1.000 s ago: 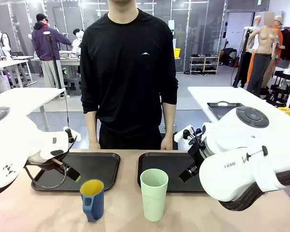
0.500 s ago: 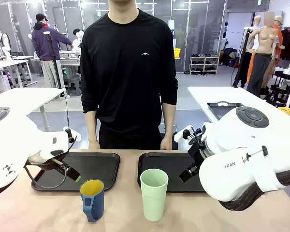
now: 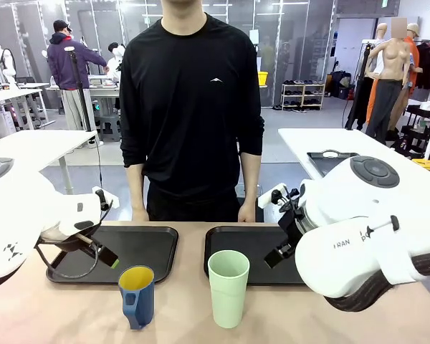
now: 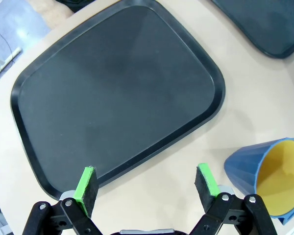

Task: Sort and store the cups by type.
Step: Pick up the Reusable plastic cup.

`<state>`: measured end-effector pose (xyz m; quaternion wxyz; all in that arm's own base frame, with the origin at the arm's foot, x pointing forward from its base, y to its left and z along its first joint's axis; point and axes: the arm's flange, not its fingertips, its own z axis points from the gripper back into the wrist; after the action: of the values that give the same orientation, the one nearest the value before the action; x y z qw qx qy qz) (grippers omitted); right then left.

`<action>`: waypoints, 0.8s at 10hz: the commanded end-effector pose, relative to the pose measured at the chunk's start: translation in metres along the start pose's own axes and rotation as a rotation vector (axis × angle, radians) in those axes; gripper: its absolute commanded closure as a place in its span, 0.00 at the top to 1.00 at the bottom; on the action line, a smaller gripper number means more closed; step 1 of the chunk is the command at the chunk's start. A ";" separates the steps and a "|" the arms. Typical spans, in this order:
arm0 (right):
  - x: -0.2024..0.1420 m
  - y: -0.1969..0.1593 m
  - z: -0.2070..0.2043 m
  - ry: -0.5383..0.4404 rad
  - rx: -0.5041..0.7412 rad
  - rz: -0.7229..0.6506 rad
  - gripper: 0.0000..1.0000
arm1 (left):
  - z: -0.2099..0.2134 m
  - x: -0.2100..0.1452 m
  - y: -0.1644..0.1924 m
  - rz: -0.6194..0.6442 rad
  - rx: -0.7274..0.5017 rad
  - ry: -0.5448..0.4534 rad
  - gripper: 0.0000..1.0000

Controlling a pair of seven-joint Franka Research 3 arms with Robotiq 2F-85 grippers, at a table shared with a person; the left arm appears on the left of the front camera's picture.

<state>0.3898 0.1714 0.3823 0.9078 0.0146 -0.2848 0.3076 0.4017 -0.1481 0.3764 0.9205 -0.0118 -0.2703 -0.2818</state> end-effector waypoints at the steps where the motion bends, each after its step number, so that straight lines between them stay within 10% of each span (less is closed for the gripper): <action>1: 0.018 0.024 0.045 -0.030 -0.056 -0.055 1.00 | 0.030 0.007 -0.013 0.029 0.040 -0.032 1.00; 8: 0.055 0.080 0.171 -0.047 -0.234 -0.184 1.00 | 0.157 0.024 -0.052 0.293 0.032 -0.084 1.00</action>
<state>0.2989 0.2273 0.5396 0.9147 -0.0320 -0.3337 0.2258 0.3261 -0.1707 0.5071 0.9334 -0.0466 -0.3160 -0.1635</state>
